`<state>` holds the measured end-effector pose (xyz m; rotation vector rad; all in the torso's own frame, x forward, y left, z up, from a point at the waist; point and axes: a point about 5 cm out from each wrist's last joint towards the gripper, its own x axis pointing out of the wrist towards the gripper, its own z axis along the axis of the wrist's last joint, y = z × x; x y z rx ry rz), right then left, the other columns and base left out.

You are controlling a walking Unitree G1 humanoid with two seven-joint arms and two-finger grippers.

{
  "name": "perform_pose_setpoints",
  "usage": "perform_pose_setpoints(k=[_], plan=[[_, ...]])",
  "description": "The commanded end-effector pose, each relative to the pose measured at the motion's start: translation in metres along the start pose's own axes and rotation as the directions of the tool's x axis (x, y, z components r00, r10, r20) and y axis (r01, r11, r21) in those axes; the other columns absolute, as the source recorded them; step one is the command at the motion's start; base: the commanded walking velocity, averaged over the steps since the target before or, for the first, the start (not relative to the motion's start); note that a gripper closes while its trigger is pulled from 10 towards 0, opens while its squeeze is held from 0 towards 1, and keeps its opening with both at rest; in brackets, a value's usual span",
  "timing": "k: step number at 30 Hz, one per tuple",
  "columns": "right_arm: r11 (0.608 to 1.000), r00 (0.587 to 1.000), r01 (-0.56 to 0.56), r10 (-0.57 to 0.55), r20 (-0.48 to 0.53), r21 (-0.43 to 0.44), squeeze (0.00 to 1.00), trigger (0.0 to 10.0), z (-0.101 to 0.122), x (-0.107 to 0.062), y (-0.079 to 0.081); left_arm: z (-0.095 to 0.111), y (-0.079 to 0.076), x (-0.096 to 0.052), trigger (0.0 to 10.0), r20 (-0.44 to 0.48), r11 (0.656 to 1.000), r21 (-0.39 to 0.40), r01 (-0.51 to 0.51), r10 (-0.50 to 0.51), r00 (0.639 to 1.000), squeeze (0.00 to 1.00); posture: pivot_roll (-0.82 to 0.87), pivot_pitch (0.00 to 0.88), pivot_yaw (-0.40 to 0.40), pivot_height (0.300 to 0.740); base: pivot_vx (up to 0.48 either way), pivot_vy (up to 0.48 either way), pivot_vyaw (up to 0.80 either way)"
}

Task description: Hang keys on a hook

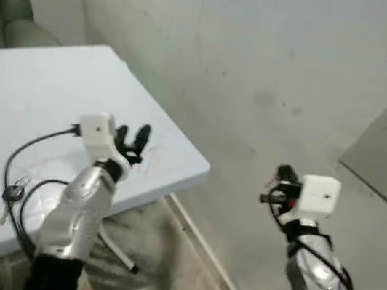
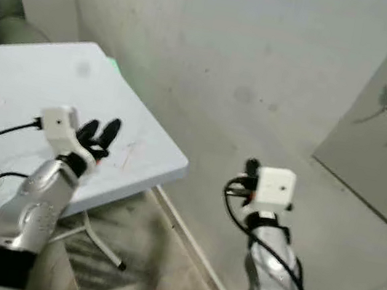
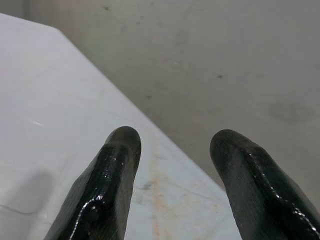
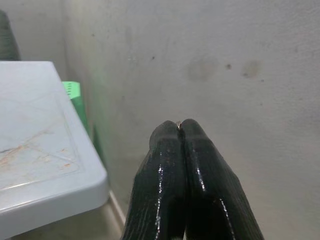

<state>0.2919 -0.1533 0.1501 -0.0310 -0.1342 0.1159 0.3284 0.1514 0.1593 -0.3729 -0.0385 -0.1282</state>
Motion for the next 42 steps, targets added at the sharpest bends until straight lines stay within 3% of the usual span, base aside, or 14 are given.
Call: perform_pose_setpoints(k=[1, 12, 33, 42], plan=[[1.0, 1.0, 0.027, -0.027, 0.008, -0.01, 0.0, 10.0, 0.0019, -0.0014, -0.0085, -0.0017, -0.0079, 0.0008, 10.0, -0.005, 1.0, 0.005, 0.02, -0.02, 1.0, 0.0, -0.01, 0.0, -0.055, 0.74, 0.0, 0.0, 0.0], [0.999, 0.999, 0.034, -0.033, -0.028, 0.013, 0.0, 10.0, -0.0007, 0.0017, -0.0103, 0.0003, -0.0092, 0.0011, 10.0, 0.006, 0.999, 0.006, 0.031, -0.031, 0.999, 0.0, -0.01, 0.0, -0.059, 0.74, 0.0, 0.0, -0.05], [0.999, 0.998, 0.045, -0.044, -0.039, 0.028, 0.0, 10.0, 0.0001, 0.0035, -0.0108, -0.0005, -0.0161, 0.0002, 10.0, 0.002, 0.996, 0.004, 0.09, -0.09, 0.996, 0.0, -0.01, 0.0, -0.053, 0.74, 0.0, 0.0, -0.72], [0.998, 0.998, 0.048, -0.047, -0.041, 0.029, 0.0, 10.0, 0.0002, 0.0028, -0.011, -0.0006, -0.0135, 0.0012, 10.0, -0.004, 0.998, -0.009, 0.062, -0.062, 0.998, 0.0, -0.01, 0.0, -0.05, 0.74, 0.0, 0.322, -0.72]])
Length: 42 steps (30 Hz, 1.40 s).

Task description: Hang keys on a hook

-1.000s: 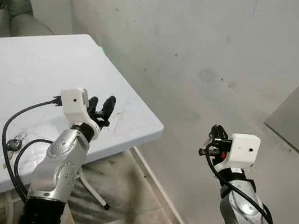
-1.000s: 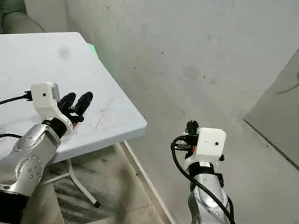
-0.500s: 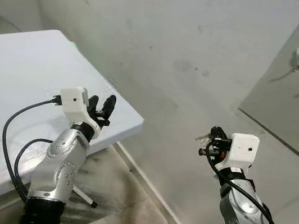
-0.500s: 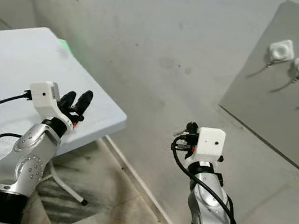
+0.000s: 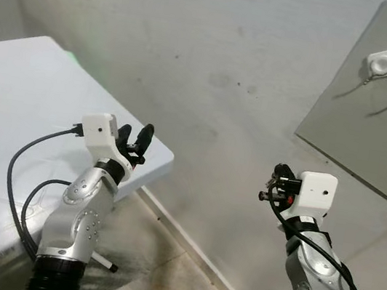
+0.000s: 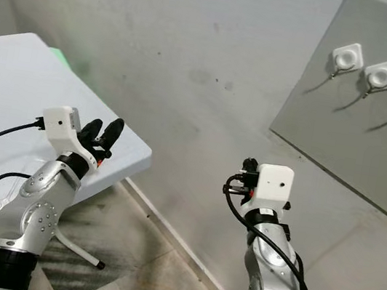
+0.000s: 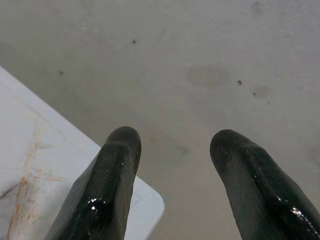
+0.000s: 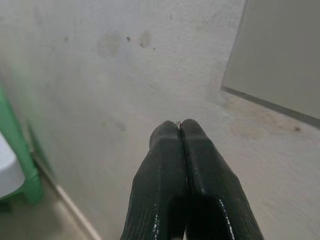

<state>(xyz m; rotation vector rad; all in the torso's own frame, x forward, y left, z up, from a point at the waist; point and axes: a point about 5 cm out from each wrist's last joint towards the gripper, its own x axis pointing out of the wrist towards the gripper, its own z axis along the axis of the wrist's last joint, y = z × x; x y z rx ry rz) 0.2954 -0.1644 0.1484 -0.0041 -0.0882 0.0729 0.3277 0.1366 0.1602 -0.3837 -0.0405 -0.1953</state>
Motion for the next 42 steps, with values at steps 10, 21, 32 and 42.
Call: perform_pose_setpoints(k=[10, 21, 32, 42], plan=[[1.0, 1.0, 0.004, -0.004, 0.001, 0.003, 0.0, 10.0, 0.0024, 0.0006, 0.0004, -0.0008, 0.0059, 0.0012, 10.0, -0.057, 0.998, -0.017, -0.062, 0.061, 0.997, 0.0, -0.01, 0.0, -0.051, 0.74, 0.0, 0.0, -0.72], [1.0, 1.0, 0.004, -0.004, -0.002, 0.002, 0.0, 10.0, 0.0028, 0.0011, 0.0002, -0.0003, 0.0034, 0.0005, 10.0, -0.058, 0.999, 0.003, -0.052, 0.053, 0.997, 0.0, -0.01, 0.0, -0.054, 0.74, 0.0, 0.0, -0.72], [1.0, 1.0, 0.008, -0.008, -0.002, 0.001, 0.0, 10.0, 0.0029, 0.0021, -0.0001, 0.0001, 0.0018, 0.0013, 10.0, -0.053, 0.999, 0.017, -0.04, 0.041, 0.998, 0.0, -0.01, 0.0, -0.053, 0.74, 0.0, 0.0, -0.71], [1.0, 1.0, 0.021, -0.02, 0.022, -0.012, 0.0, 10.0, 0.0054, 0.0025, -0.0007, 0.0025, 0.0015, 0.0014, 10.0, -0.035, 0.998, 0.055, -0.034, 0.036, 0.999, 0.0, -0.01, 0.0, -0.051, 0.74, 0.0, 0.0, -0.45]])
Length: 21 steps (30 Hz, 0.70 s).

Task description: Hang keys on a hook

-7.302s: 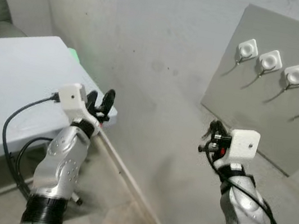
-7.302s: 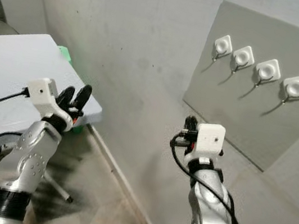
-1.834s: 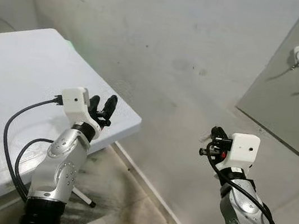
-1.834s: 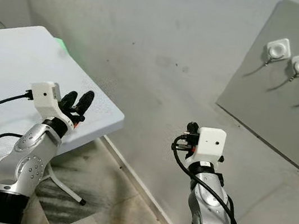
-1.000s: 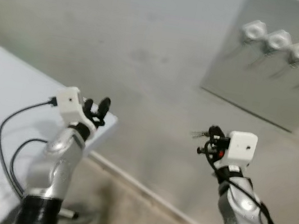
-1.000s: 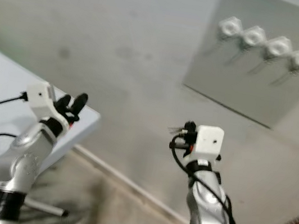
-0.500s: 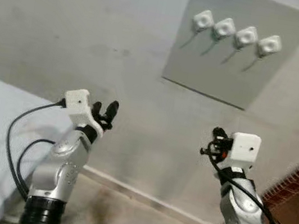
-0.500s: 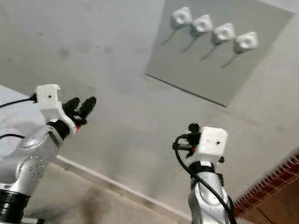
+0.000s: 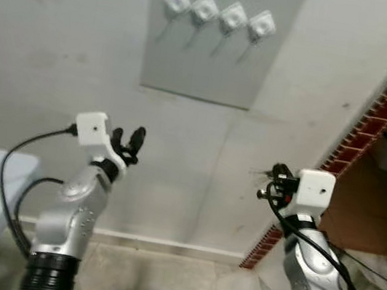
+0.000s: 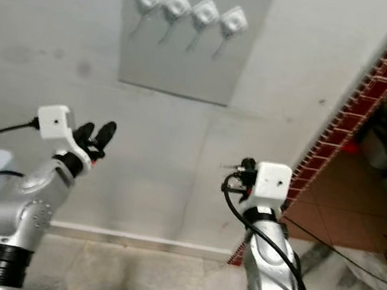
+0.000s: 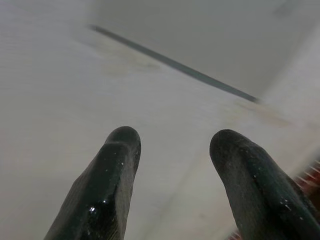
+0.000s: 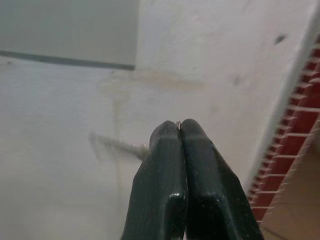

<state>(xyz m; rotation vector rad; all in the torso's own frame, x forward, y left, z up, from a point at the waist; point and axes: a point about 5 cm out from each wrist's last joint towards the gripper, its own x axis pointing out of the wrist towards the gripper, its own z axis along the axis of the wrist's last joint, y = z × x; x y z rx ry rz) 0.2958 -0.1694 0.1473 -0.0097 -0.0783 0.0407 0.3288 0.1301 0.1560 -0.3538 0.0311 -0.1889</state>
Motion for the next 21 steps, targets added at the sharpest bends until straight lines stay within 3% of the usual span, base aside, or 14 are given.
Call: perform_pose_setpoints(k=[1, 21], plan=[[1.0, 1.0, -0.004, 0.004, 0.029, 0.004, 0.0, 10.0, 0.0064, 0.0023, 0.0039, 0.0084, 0.0058, -0.001, 10.0, 0.034, 0.999, 0.03, -0.017, 0.016, 0.999, 0.0, -0.01, 0.0, -0.051, 0.74, 0.0, 0.0, 0.0], [0.998, 0.997, 0.049, -0.051, 0.054, 0.035, 0.0, 10.0, 0.005, 0.0, 0.0008, 0.0118, 0.0003, 0.0072, 10.0, 0.022, 0.997, 0.061, 0.039, -0.041, 0.999, 0.0, -0.03, 0.0, -0.001, 0.74, 0.0, 0.0, 0.0]])
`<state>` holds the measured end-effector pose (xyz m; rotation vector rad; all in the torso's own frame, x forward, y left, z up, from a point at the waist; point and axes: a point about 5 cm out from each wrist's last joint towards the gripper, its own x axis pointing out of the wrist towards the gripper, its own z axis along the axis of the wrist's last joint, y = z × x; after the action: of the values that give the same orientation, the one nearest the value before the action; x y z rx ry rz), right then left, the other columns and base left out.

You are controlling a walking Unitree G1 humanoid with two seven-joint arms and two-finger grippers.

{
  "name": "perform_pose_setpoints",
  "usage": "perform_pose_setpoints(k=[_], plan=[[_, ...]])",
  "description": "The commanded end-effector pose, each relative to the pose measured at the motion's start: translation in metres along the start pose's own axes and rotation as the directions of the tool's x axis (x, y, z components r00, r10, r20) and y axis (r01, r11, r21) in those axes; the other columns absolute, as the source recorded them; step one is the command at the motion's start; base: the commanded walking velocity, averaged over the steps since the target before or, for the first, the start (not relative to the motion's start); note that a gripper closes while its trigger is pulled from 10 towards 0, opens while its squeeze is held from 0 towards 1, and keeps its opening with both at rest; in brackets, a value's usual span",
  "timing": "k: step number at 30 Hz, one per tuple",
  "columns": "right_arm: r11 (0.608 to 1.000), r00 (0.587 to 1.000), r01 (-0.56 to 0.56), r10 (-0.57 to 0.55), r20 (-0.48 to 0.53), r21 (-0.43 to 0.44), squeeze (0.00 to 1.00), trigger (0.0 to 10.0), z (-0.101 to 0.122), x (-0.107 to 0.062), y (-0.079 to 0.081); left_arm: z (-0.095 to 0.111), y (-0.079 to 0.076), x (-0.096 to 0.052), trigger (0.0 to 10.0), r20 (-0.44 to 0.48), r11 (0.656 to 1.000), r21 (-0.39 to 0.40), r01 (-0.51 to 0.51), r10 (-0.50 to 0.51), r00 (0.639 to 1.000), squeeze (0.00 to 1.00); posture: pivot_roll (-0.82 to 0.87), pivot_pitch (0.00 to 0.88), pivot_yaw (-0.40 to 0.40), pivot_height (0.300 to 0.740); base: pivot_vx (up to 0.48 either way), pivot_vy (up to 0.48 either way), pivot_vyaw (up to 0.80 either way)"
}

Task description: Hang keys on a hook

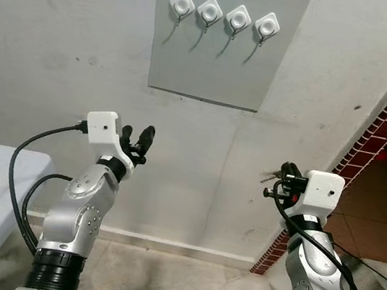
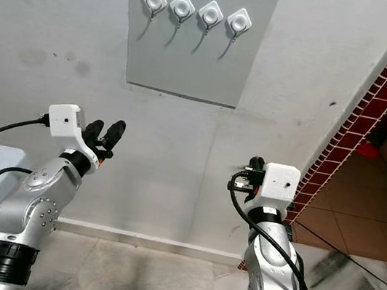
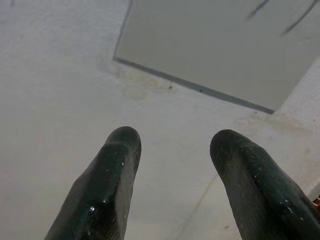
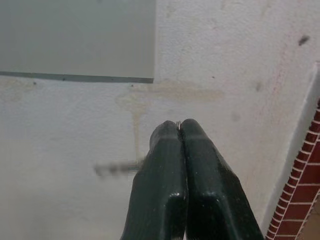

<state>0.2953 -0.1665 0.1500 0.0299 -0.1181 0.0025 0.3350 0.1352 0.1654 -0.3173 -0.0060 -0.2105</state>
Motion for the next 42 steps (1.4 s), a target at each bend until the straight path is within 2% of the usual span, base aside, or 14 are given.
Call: perform_pose_setpoints(k=[1, 8, 13, 25, 38, 42], plan=[[1.0, 1.0, 0.012, -0.012, 0.019, -0.002, 0.0, 10.0, 0.003, 0.0, -0.002, 0.002, -0.003, 0.003, 10.0, -0.005, 0.999, 0.02, 0.025, -0.025, 1.0, 0.0, -0.03, 0.0, 0.004, 0.74, 0.0, 0.0, 0.0], [1.0, 0.993, -0.005, 0.003, 0.115, 0.014, 0.0, 10.0, 0.018, 0.002, -0.003, 0.006, -0.006, 0.008, 10.0, 0.003, 0.998, 0.018, 0.062, -0.062, 0.998, 0.0, -0.04, 0.0, 0.01, 0.74, 0.0, 0.0, 0.0], [0.999, 0.987, -0.016, 0.01, 0.157, 0.033, 0.0, 10.0, 0.024, -0.001, -0.002, 0.006, -0.008, 0.006, 10.0, 0.003, 0.995, 0.023, 0.092, -0.092, 0.996, 0.0, -0.04, 0.0, 0.01, 0.74, 0.297, 0.0, 0.0], [0.999, 0.986, -0.028, 0.023, 0.166, 0.028, 0.0, 10.0, 0.023, -0.008, -0.002, 0.001, -0.008, -0.008, 10.0, 0.002, 0.99, 0.026, 0.139, -0.139, 0.99, 0.0, -0.04, 0.0, 0.006, 0.74, 0.347, 0.0, 0.0], [0.999, 0.987, -0.037, 0.032, 0.157, 0.026, 0.0, 10.0, 0.023, -0.007, -0.001, 0.001, -0.008, -0.009, 10.0, 0.006, 0.992, 0.011, 0.122, -0.122, 0.992, 0.0, -0.03, 0.0, -0.004, 0.74, 0.317, 0.0, 0.0], [0.999, 0.988, -0.037, 0.033, 0.151, 0.026, 0.0, 10.0, 0.022, -0.007, -0.001, 0.001, -0.009, -0.009, 10.0, 0.002, 0.994, 0.005, 0.112, -0.112, 0.994, 0.0, -0.03, 0.0, -0.008, 0.74, 0.0, 0.0, 0.0]])
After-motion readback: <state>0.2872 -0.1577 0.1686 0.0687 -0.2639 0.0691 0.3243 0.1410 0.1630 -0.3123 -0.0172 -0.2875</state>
